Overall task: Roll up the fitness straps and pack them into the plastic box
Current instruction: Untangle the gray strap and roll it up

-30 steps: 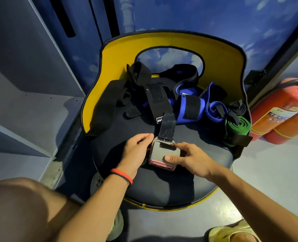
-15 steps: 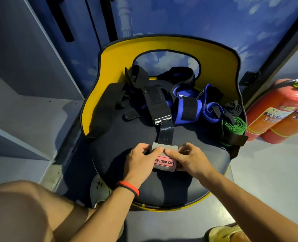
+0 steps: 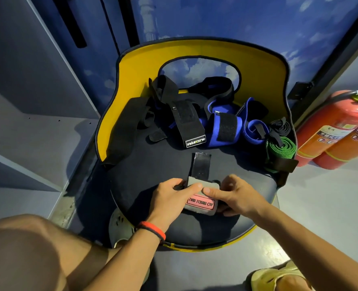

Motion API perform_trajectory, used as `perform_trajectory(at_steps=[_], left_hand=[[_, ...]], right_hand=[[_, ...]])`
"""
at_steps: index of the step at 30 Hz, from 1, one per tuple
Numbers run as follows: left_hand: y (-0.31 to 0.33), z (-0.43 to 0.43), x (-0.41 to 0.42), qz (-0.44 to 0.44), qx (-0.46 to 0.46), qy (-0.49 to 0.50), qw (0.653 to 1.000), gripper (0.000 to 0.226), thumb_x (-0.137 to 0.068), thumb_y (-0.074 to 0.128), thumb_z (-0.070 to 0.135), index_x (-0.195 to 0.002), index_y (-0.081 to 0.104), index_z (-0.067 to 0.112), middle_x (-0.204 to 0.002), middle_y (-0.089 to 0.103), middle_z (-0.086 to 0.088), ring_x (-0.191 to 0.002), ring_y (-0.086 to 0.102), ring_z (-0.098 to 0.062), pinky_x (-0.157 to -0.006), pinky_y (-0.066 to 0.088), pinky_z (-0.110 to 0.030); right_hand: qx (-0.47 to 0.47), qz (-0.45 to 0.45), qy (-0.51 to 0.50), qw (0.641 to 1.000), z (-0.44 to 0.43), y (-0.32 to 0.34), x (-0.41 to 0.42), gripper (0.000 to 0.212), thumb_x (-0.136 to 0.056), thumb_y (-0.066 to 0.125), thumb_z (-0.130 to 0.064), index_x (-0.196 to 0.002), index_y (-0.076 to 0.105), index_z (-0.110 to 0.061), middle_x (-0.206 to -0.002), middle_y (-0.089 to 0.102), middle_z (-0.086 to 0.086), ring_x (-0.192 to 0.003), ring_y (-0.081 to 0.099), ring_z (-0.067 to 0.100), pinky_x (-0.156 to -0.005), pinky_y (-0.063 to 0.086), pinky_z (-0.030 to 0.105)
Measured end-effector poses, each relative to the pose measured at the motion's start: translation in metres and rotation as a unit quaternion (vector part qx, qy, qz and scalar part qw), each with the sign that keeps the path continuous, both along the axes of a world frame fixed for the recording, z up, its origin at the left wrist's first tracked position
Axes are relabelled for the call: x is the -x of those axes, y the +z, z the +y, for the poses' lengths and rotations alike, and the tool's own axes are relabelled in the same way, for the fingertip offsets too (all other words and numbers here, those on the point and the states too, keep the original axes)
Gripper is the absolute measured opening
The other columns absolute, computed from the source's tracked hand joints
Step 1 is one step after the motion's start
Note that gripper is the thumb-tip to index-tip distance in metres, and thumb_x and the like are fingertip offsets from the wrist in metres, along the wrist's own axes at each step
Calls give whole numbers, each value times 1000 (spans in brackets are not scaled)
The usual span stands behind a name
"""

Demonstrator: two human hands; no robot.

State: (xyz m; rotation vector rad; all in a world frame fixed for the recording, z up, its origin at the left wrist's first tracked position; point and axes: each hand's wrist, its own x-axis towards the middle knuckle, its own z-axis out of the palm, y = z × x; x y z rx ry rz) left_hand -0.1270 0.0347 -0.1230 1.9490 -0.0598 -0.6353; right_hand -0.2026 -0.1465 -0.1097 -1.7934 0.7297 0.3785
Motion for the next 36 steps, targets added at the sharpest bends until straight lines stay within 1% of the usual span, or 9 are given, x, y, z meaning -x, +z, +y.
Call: perform_trajectory(at_steps=[4,8,11,16,20,24,28,33,36], left_hand=[[3,-6,1,-22,3,18,1000,23,-81,80,41,-101,74,34,-97,73,16,-84,68,4,-61,47,-7],[3,-5,-3,-27,-5,18,999,8,-84,76,43,-85,73,36,-83,76,18,-81,70,4,-65,50,-13],[2,-4,-4,-56,-19,9,998,13,-87,73,46,-91,72,34,-84,74,18,-79,68,5,-60,49,-8],[5,-1,-9,-65,-20,-12,998,26,-93,67,47,-109,72,29,-93,70,19,-87,65,6,-59,45,-2],[5,4,-5,-91,-39,-52,994,35,-84,71,60,-106,72,32,-94,74,19,-92,69,3,-70,53,-9],[7,8,4,-114,-77,-108,985,40,-82,68,67,-103,72,33,-92,75,21,-87,69,4,-64,53,-10],[10,11,5,-71,-75,-149,983,45,-77,71,69,-107,73,35,-95,75,22,-88,68,7,-64,51,-8],[13,-6,2,-10,-74,-93,993,47,-80,70,66,-70,73,20,-64,71,12,-56,63,2,-47,41,-12],[15,-16,0,3,-97,-52,994,55,-85,67,63,-56,63,17,-46,59,16,-50,56,-5,-46,38,-17]], right_hand=[[153,-176,77,969,0,-8,10,72,-70,77,-68,-128,55,-31,-120,64,-11,-105,64,9,-89,57,26],[246,-200,201,927,4,-21,19,97,-70,84,-61,-150,42,-26,-140,50,-13,-125,51,6,-107,44,22],[271,-199,208,918,2,-24,16,96,-72,86,-55,-151,41,-24,-138,51,-11,-123,52,8,-105,45,23],[246,-172,188,935,-3,-16,5,89,-70,87,-55,-146,51,-25,-121,62,-9,-109,60,10,-98,53,32],[154,-140,170,963,-9,-12,7,71,-67,88,-52,-131,63,-31,-111,73,-17,-102,67,2,-95,56,32],[53,-91,186,977,-18,-5,8,52,-71,86,-44,-119,71,-32,-105,77,-16,-103,70,8,-98,55,38],[-45,-76,169,982,-23,1,8,30,-84,83,-22,-113,76,-24,-104,78,-7,-103,71,13,-92,55,26],[-134,-39,102,985,-19,0,5,28,-94,70,-32,-121,71,-21,-110,77,-2,-108,71,19,-93,59,32],[-38,-88,72,993,-17,-9,3,44,-84,71,-59,-117,65,-31,-101,75,-4,-97,72,17,-89,61,39]])
